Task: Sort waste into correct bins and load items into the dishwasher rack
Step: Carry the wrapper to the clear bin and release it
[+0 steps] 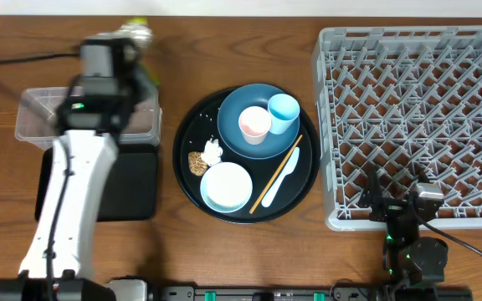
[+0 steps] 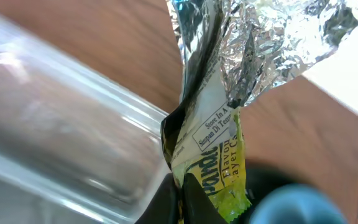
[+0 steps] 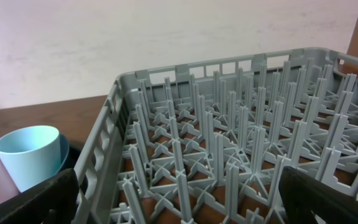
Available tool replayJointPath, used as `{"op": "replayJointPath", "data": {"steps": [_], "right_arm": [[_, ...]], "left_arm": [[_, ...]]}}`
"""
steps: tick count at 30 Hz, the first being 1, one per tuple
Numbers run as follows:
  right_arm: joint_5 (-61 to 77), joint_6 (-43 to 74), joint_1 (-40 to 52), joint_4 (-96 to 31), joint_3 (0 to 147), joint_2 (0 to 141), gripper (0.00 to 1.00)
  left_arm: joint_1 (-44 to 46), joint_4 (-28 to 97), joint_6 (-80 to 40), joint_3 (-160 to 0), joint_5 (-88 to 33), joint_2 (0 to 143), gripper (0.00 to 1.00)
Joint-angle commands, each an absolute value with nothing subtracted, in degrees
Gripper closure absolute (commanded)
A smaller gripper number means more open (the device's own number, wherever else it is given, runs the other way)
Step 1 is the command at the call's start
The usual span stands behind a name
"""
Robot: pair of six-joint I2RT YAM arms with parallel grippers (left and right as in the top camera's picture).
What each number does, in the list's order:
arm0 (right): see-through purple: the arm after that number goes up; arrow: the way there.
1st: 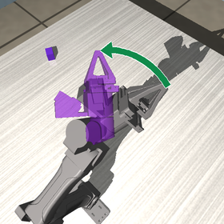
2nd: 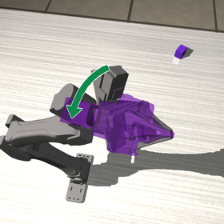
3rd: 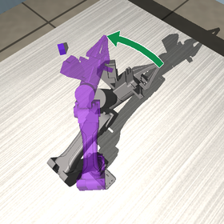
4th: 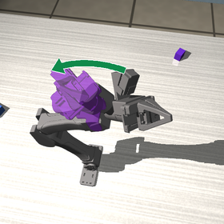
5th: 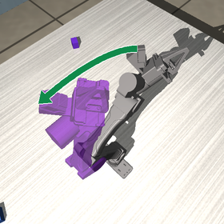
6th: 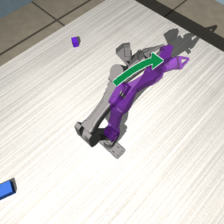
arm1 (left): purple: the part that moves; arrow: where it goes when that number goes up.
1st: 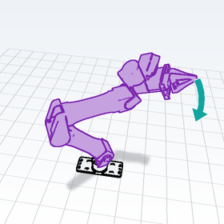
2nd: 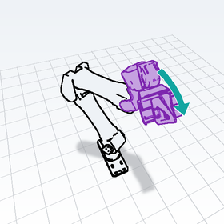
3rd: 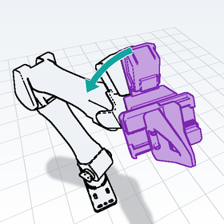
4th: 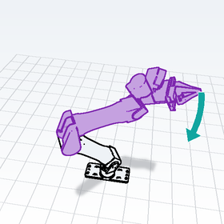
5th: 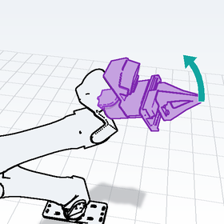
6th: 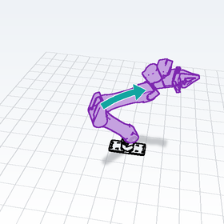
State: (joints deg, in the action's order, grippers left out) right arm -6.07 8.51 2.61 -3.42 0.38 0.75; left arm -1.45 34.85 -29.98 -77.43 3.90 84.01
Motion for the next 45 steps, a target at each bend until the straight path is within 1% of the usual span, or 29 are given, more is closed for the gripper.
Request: {"op": "replayJointPath", "data": {"steps": [1,6,12,21,29,30,31,32,34,36,41,45], "right_arm": [[-6.66,7.86,3.07,-3.62,0.30,0.75,0.01],[-6.63,7.86,3.07,-3.62,0.30,0.75,0.02],[-6.66,7.86,3.07,-3.62,0.30,0.75,0.01],[-6.66,7.86,3.07,-3.62,0.30,0.75,0.01],[-6.66,7.86,3.07,-3.62,0.30,0.75,0.01],[-6.63,7.86,3.07,-3.62,0.30,0.75,0.01],[-6.66,7.86,3.07,-3.62,0.30,0.75,0.01],[-6.66,7.86,3.07,-3.62,0.30,0.75,0.01],[-6.66,7.86,3.07,-3.62,0.30,0.75,0.01],[-6.63,7.86,3.07,-3.62,0.30,0.75,0.01],[-6.63,7.86,3.07,-3.62,0.30,0.75,0.01],[-6.63,7.86,3.07,-3.62,0.30,0.75,0.01]], "left_arm": [[-8.25,35.99,-38.79,-77.14,5.72,84.20,0.94],[-18.13,36.62,-42.37,-77.14,0.01,86.78,0.94],[-24.97,36.60,-43.42,-77.14,-6.46,91.74,0.94],[-27.20,35.75,-43.44,-77.14,-10.35,100.29,0.94],[-27.20,34.59,-43.40,-77.14,-9.98,101.91,0.93],[-27.20,34.28,-43.40,-77.14,-10.00,101.91,0.85],[-27.20,34.00,-43.40,-77.14,-10.00,101.91,0.70],[-27.20,33.93,-43.40,-77.14,-10.00,101.91,0.57],[-27.20,33.93,-43.38,-77.14,-9.89,101.91,0.45],[-27.20,33.63,-43.18,-77.14,-9.91,101.91,0.41],[-27.20,31.81,-38.61,-78.43,-10.13,100.40,0.41],[-26.57,31.83,-35.55,-81.49,-10.11,95.00,0.42]]}}
